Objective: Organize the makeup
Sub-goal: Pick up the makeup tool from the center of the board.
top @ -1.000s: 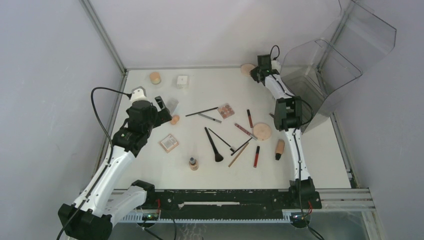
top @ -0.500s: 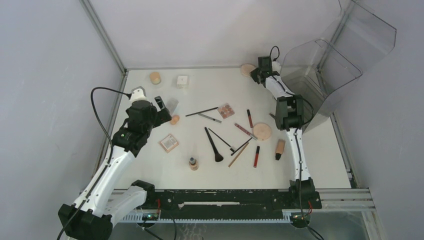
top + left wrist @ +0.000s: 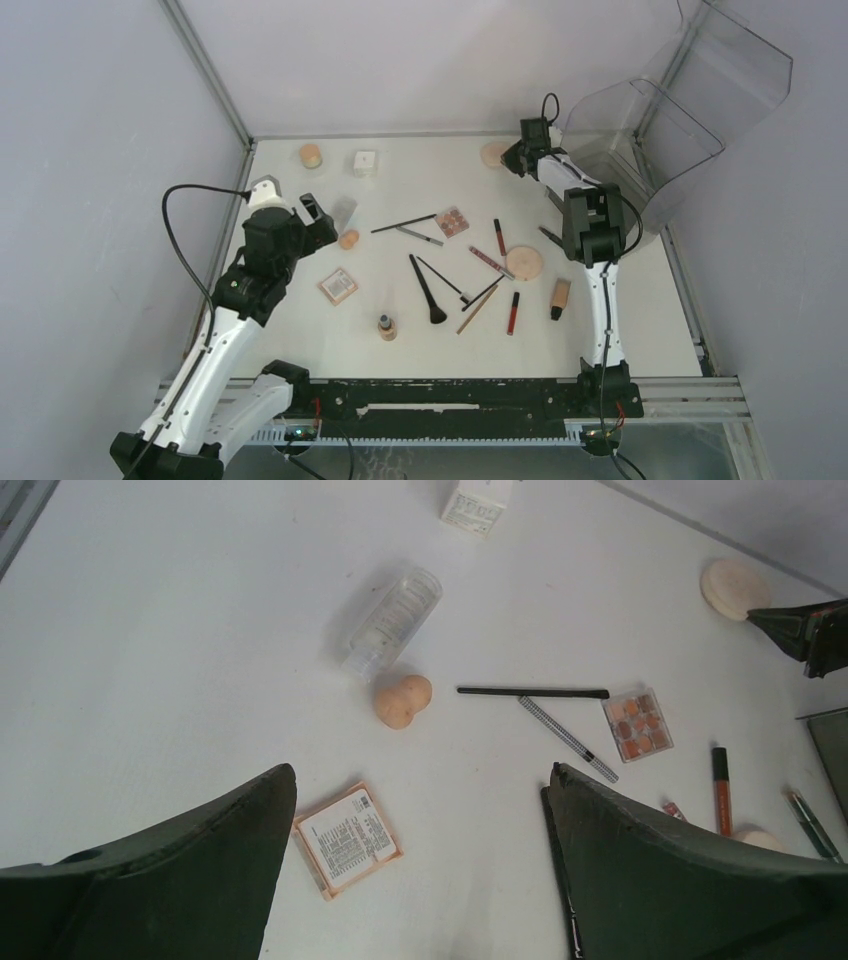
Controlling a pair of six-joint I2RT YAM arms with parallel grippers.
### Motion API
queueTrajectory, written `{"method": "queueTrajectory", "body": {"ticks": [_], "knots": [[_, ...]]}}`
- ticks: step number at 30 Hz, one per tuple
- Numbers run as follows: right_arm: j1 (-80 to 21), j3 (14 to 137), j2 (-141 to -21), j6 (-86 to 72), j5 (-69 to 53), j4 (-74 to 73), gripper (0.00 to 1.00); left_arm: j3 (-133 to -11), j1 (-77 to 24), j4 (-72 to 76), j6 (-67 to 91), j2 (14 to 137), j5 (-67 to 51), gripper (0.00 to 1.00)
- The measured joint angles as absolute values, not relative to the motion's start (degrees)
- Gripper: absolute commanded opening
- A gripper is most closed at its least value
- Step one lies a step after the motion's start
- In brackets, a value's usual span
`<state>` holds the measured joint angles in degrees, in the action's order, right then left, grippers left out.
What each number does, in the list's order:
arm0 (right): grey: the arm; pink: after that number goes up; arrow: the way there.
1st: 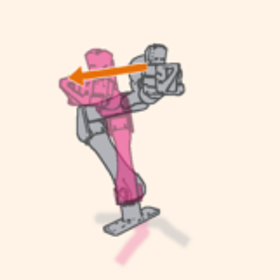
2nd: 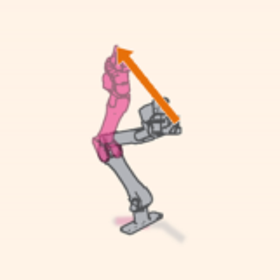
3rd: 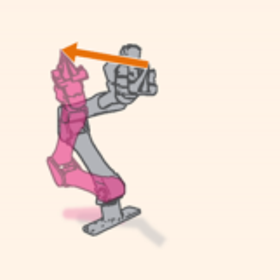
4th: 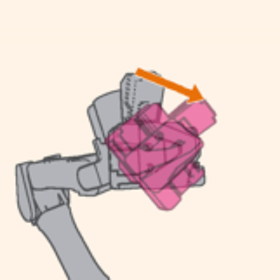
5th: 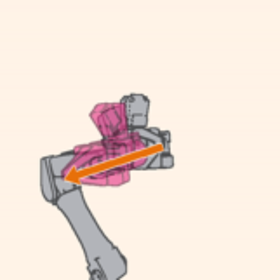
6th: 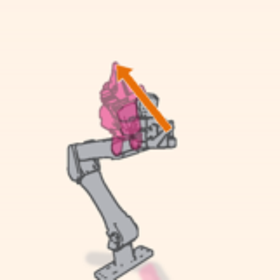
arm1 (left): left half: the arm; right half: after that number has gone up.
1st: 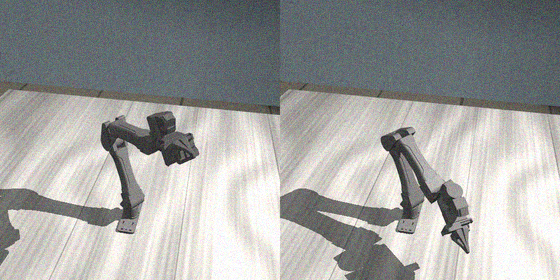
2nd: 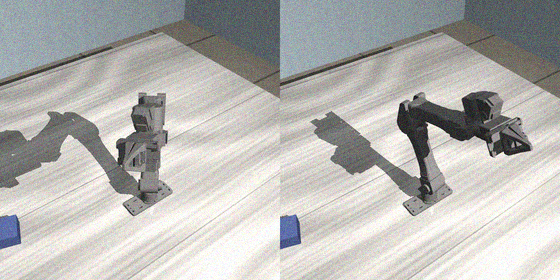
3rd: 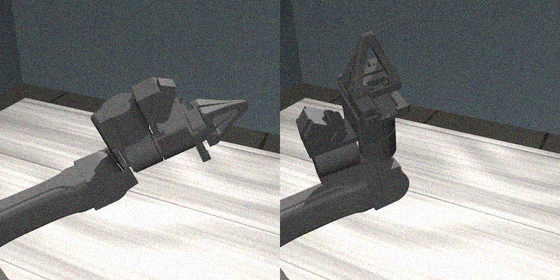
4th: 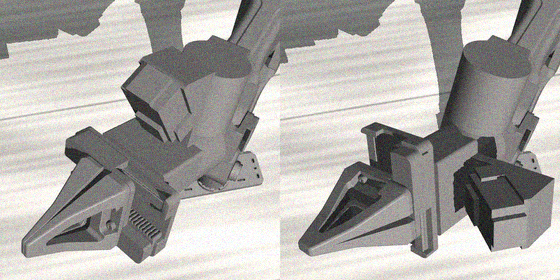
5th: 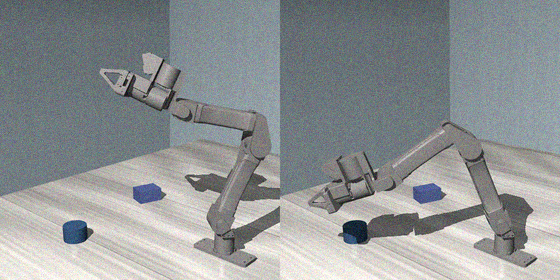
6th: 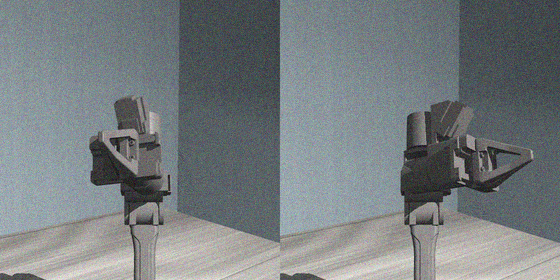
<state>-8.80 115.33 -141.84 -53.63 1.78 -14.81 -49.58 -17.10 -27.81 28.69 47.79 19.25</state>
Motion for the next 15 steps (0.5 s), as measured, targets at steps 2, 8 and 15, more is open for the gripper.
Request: {"method": "queueTrajectory", "body": {"ticks": [2, 8, 15], "knots": [[-9.13, 112.22, -139.87, -52.75, 1.91, -14.26, 0.0, -49.58, -17.1, -27.97, 28.88, 46.85, 19.25, 1.0], [-9.8, 109.49, -137.01, -50.76, 2.02, -13.39, 0.0, -49.58, -17.1, -28.08, 29.56, 45.76, 19.2, 1.0], [-11.55, 93.1, -125.08, -49.54, 2.0, -10.11, 0.0, -49.58, -17.08, -28.73, 30.26, 45.63, 18.15, 0.99]]}}
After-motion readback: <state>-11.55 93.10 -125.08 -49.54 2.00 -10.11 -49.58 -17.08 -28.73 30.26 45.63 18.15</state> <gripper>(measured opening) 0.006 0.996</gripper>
